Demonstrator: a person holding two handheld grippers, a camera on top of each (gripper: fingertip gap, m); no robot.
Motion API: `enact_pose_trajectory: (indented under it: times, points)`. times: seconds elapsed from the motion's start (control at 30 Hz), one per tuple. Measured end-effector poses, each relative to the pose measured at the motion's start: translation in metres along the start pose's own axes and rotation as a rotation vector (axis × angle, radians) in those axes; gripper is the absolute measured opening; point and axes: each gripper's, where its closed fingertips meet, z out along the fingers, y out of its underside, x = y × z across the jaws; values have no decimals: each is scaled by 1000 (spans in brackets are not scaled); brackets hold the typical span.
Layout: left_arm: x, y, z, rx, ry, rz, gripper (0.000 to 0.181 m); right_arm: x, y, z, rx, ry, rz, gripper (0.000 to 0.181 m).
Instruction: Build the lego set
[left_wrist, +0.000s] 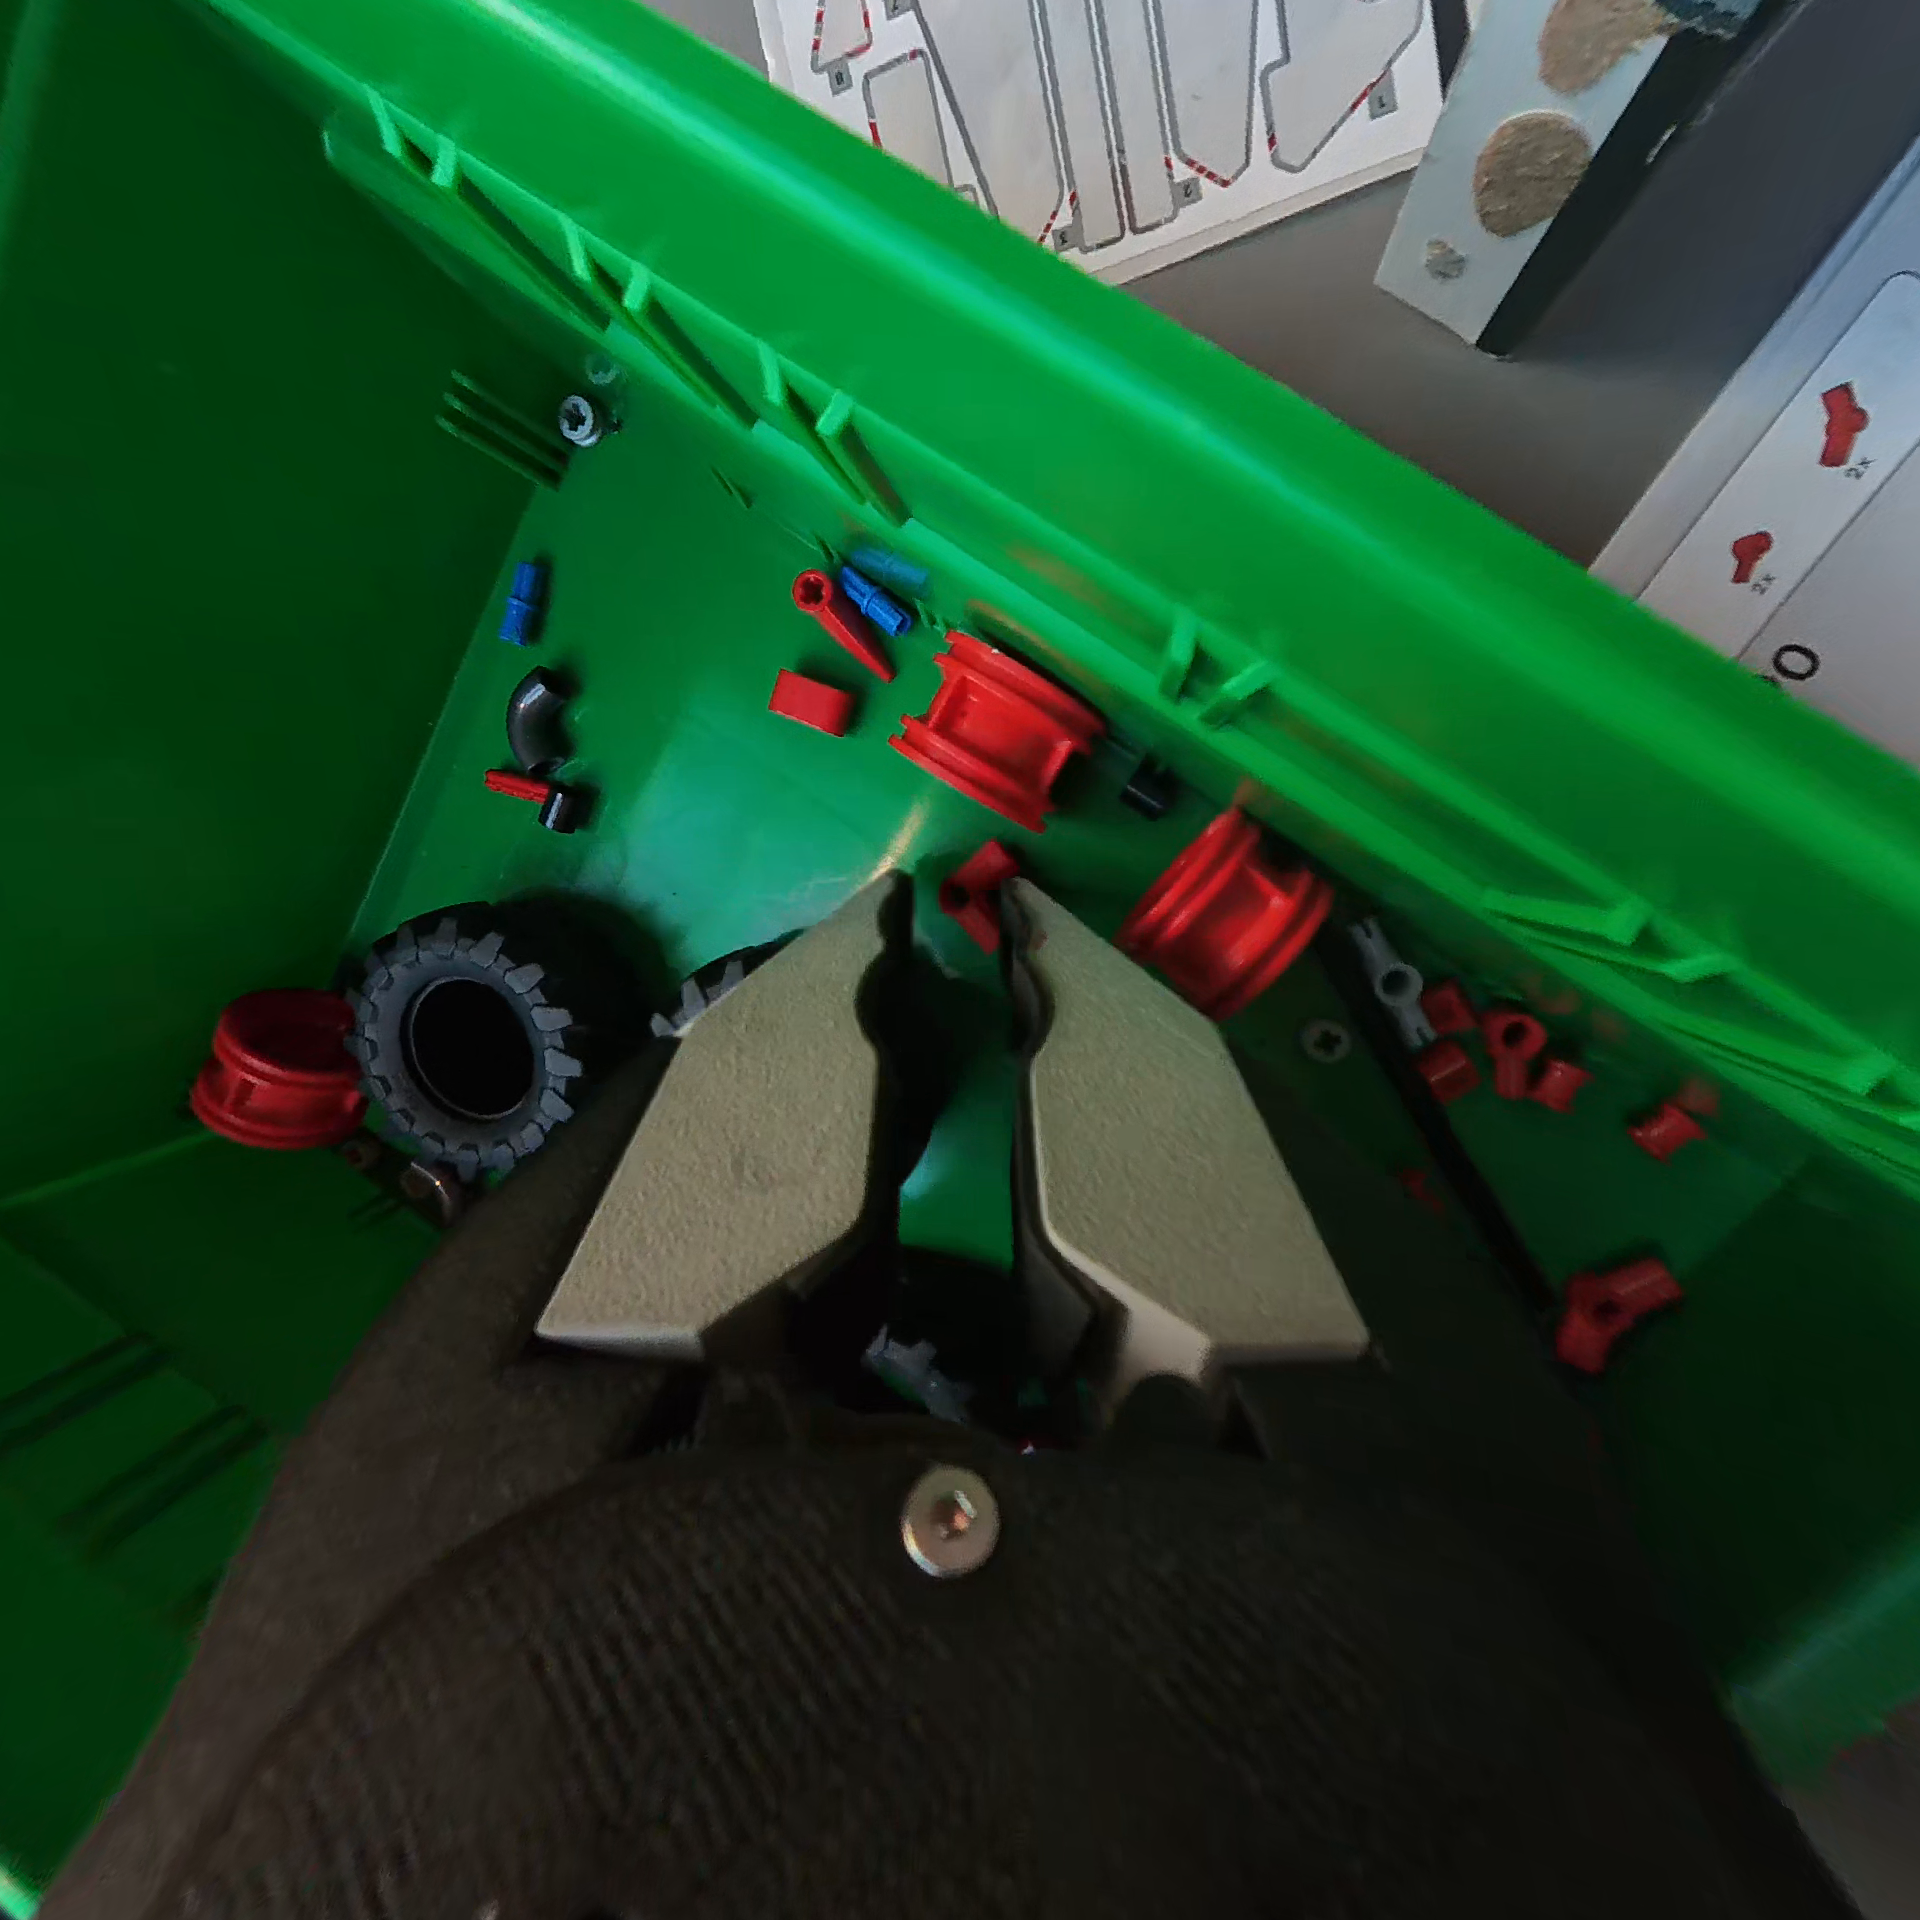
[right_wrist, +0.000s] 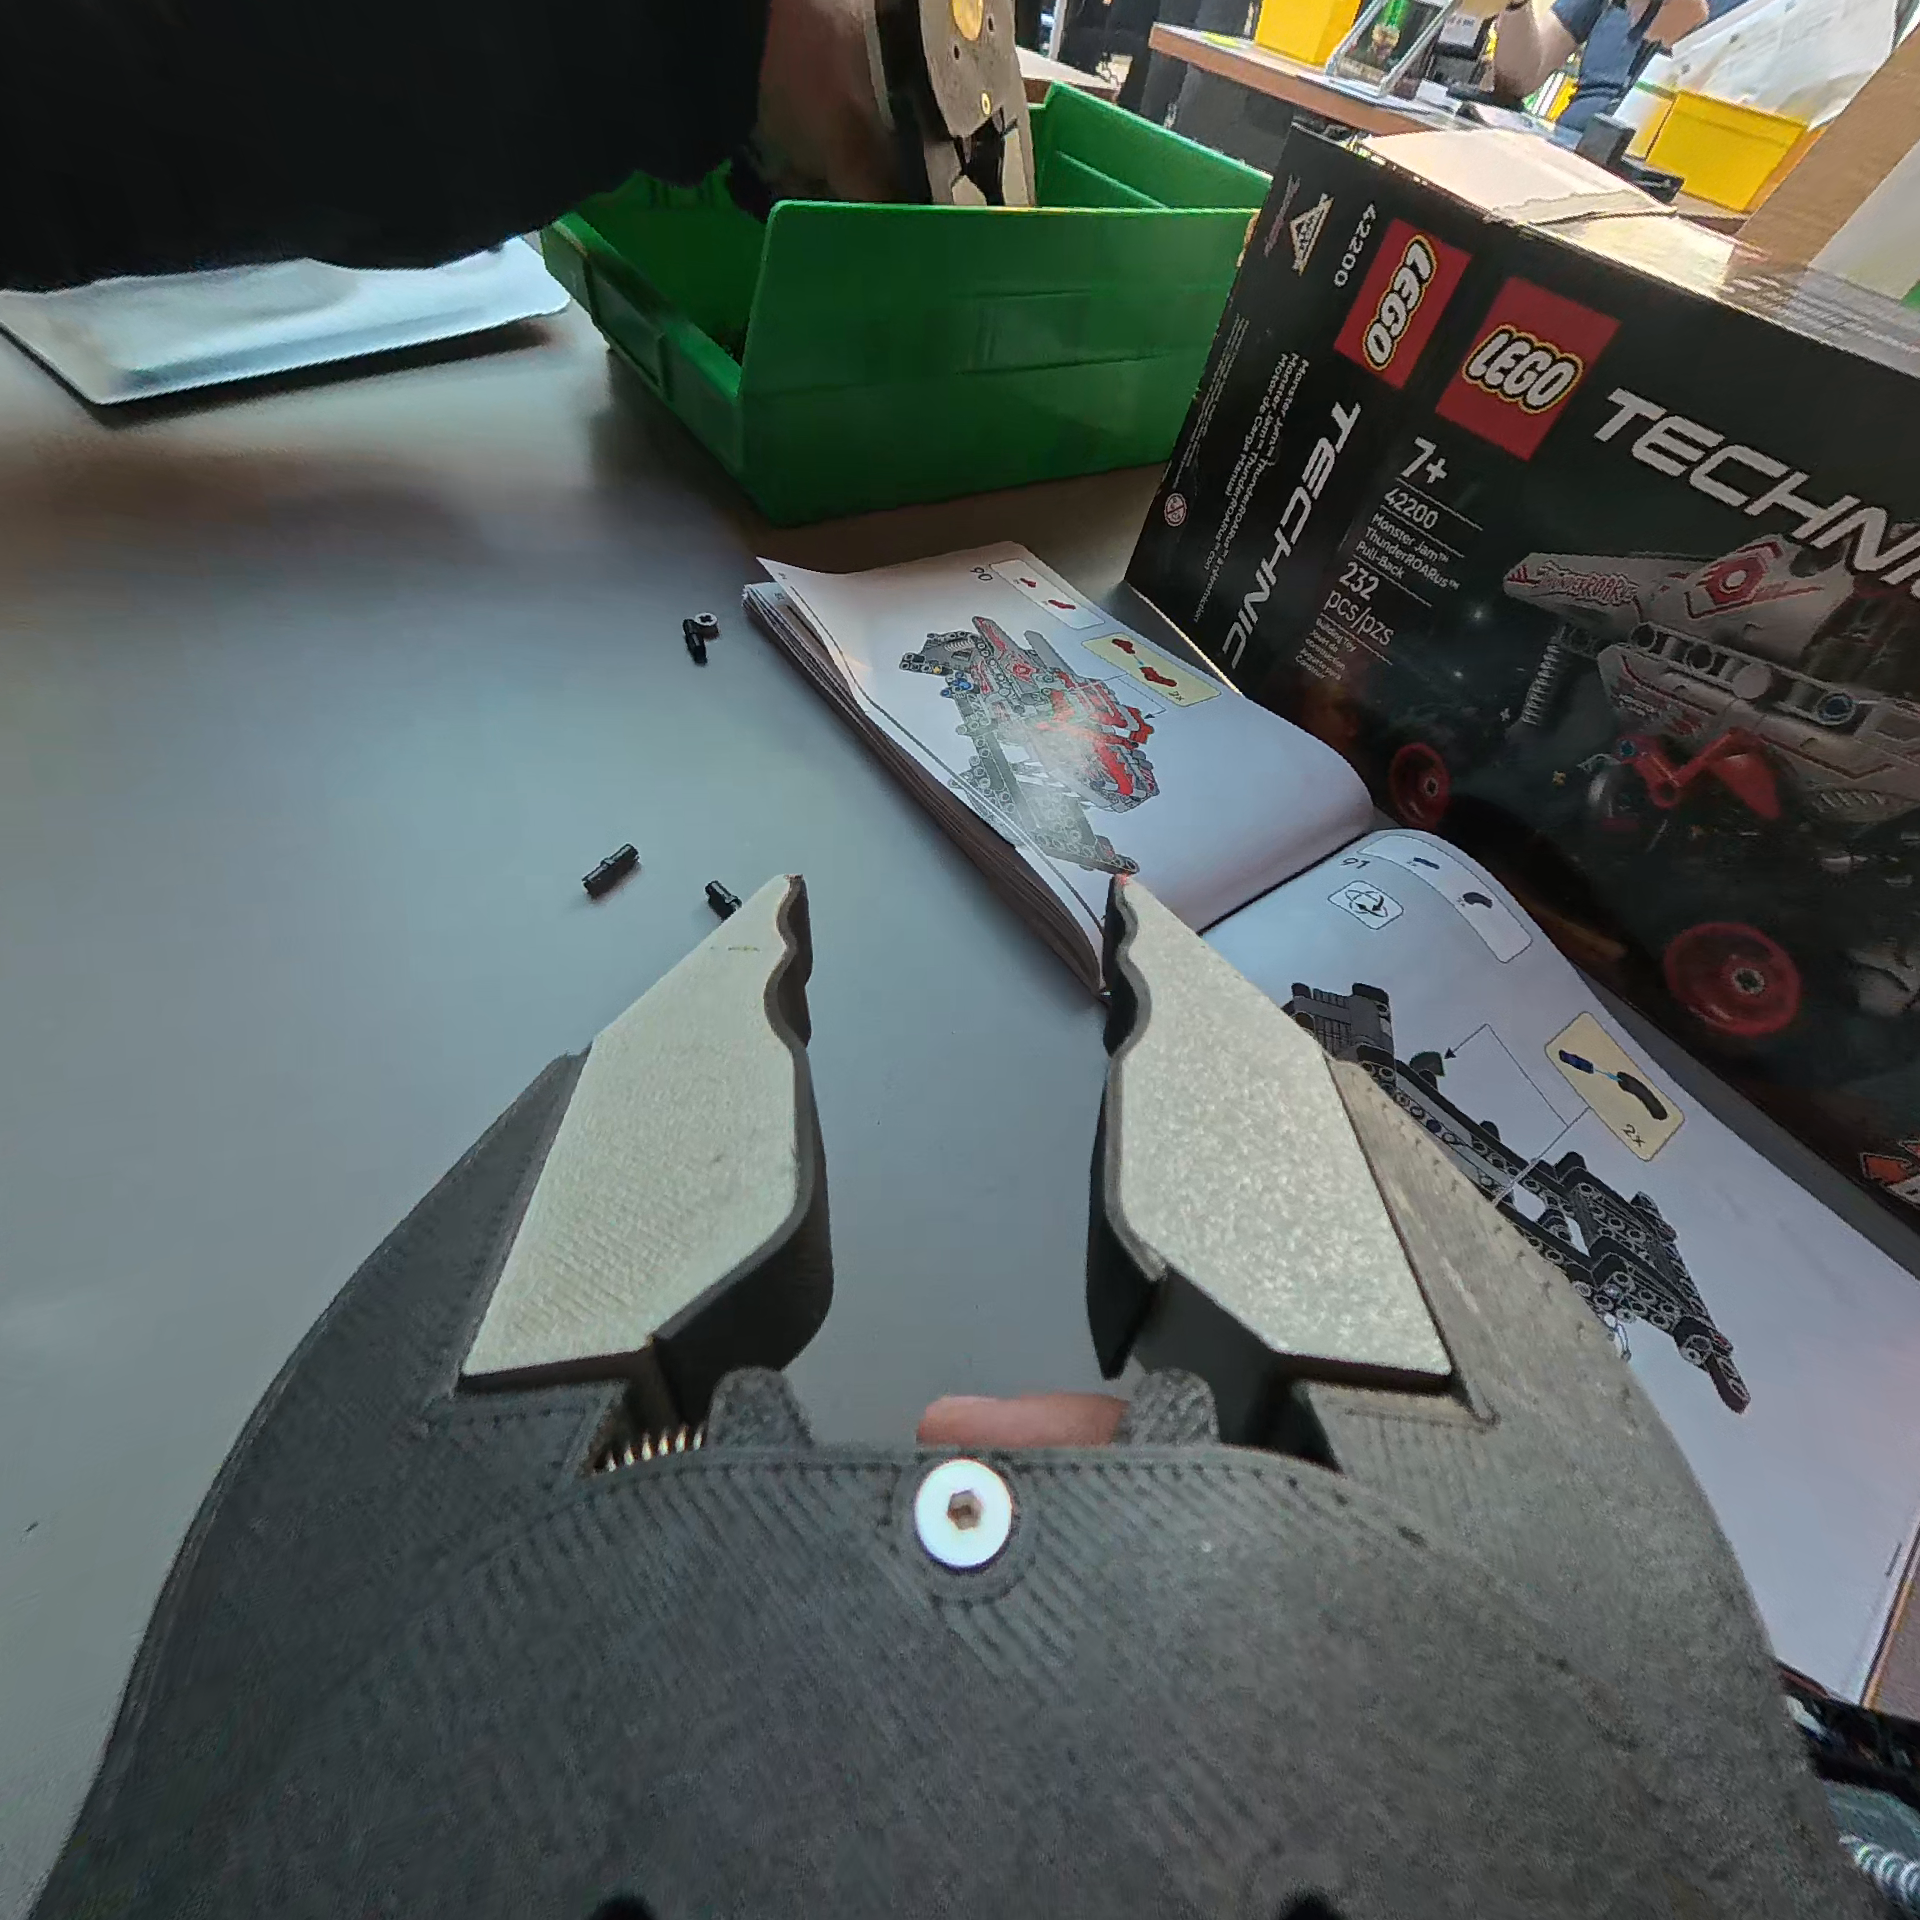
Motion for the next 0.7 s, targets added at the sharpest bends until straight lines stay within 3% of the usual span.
enact_pose_trajectory:
  times: [0.07,0.23,0.43,0.57,0.7]
  points:
    - [-1,-1,-2,13,-7,-20,24,0,0,0,-3,0,-2,54]
    - [-10,-6,-23,80,-75,-57,27,0,0,0,-2,2,-6,54]
    - [-26,-8,-72,209,-169,-135,28,1,-2,-1,12,10,-8,53]
    - [-40,-21,-111,376,-221,-195,28,1,-2,-1,13,13,-6,53]
    - [-50,-30,-128,452,-221,-219,29,3,-2,0,10,26,-12,53]
